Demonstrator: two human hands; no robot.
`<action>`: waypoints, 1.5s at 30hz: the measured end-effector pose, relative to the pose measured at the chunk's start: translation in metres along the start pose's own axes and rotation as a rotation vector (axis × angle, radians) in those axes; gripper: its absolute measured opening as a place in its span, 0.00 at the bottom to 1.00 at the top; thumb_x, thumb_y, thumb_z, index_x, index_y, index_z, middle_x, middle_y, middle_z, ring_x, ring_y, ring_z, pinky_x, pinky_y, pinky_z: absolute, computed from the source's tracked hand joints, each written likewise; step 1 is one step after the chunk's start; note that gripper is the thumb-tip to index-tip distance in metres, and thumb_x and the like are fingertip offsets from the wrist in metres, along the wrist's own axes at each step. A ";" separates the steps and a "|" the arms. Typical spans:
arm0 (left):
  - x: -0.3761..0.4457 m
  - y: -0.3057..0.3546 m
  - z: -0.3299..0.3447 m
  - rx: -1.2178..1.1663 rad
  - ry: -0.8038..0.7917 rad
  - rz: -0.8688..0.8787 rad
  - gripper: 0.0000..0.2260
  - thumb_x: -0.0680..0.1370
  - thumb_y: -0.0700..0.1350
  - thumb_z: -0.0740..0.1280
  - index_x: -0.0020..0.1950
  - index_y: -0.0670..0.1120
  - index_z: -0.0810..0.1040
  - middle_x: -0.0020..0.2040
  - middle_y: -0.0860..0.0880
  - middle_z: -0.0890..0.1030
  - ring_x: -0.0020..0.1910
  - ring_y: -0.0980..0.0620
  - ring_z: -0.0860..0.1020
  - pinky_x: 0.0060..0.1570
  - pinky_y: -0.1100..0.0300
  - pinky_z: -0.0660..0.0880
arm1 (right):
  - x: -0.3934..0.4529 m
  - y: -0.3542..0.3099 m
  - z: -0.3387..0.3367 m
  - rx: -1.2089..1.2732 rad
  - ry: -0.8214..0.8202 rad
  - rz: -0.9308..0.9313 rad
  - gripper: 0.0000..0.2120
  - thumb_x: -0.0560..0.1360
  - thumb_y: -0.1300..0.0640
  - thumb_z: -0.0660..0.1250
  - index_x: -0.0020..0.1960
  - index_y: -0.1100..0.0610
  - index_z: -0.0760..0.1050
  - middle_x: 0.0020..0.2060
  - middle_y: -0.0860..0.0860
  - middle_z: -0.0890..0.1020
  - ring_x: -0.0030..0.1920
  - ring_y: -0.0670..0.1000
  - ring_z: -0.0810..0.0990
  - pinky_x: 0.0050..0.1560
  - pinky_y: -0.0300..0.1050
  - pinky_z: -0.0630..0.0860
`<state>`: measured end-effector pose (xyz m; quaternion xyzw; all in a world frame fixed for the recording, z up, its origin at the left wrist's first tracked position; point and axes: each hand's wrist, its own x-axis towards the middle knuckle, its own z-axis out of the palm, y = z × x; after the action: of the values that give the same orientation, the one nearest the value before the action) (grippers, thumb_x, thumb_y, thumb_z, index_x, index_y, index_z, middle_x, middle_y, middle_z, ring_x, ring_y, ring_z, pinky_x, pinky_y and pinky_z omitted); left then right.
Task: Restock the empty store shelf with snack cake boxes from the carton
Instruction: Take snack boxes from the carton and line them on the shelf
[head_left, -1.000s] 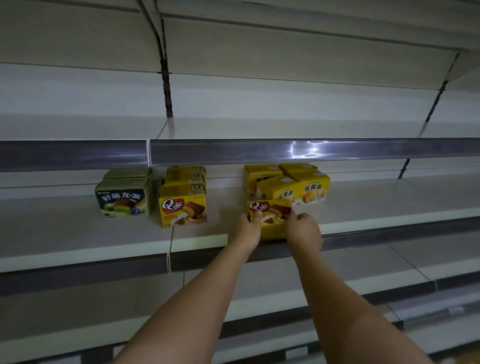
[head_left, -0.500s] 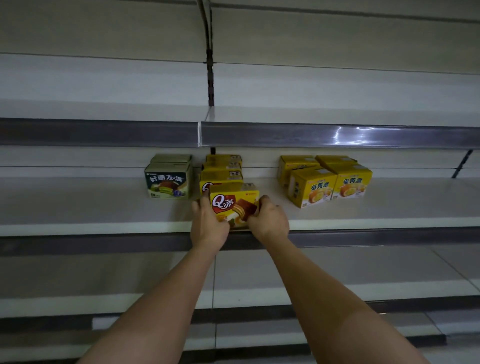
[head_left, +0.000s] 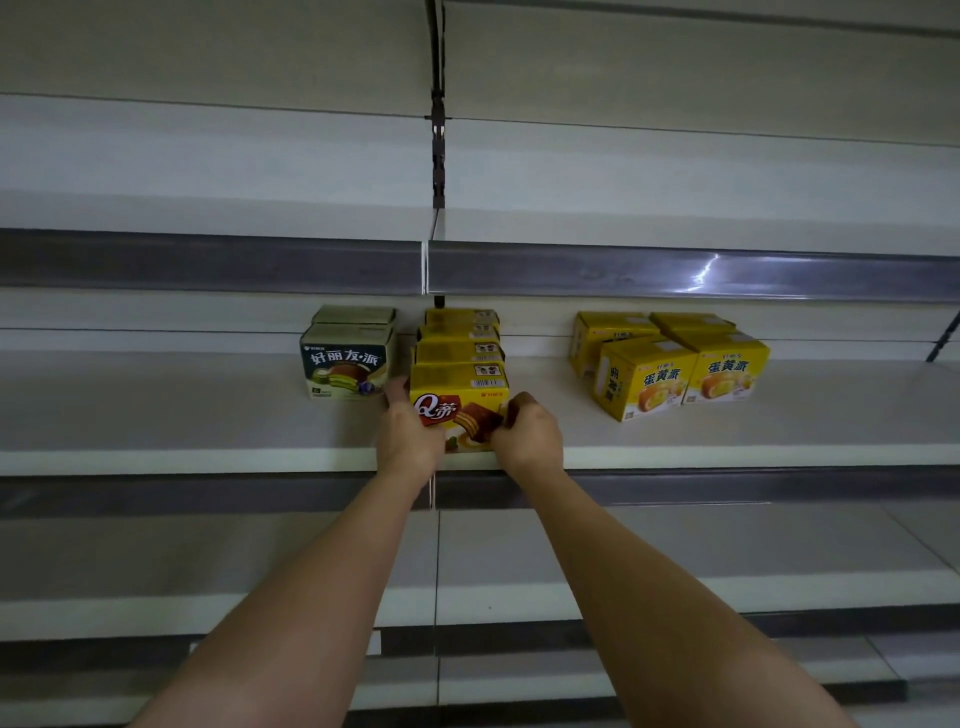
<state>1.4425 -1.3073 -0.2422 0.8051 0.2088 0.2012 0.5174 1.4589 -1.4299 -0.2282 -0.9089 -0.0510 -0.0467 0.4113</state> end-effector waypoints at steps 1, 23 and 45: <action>-0.001 0.000 0.000 0.046 0.036 0.012 0.35 0.70 0.38 0.74 0.72 0.49 0.60 0.64 0.42 0.71 0.62 0.40 0.73 0.59 0.42 0.74 | 0.001 0.001 0.001 0.016 0.007 0.021 0.10 0.76 0.63 0.63 0.57 0.61 0.72 0.52 0.58 0.79 0.49 0.56 0.76 0.44 0.44 0.71; -0.062 0.093 0.175 -0.003 -0.174 0.107 0.32 0.75 0.48 0.70 0.76 0.52 0.59 0.69 0.45 0.67 0.62 0.45 0.74 0.58 0.51 0.74 | 0.071 0.144 -0.157 0.315 0.240 0.318 0.17 0.78 0.62 0.61 0.67 0.59 0.70 0.62 0.59 0.77 0.61 0.59 0.75 0.54 0.45 0.68; -0.006 0.085 0.198 0.030 0.133 -0.067 0.34 0.72 0.47 0.73 0.74 0.50 0.61 0.68 0.40 0.65 0.66 0.38 0.68 0.65 0.48 0.67 | 0.101 0.124 -0.113 0.225 -0.045 0.111 0.09 0.75 0.55 0.68 0.53 0.57 0.74 0.48 0.54 0.79 0.51 0.55 0.78 0.47 0.44 0.71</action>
<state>1.5550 -1.4911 -0.2411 0.7901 0.2728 0.2337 0.4967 1.5708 -1.5906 -0.2332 -0.8592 -0.0147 0.0026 0.5115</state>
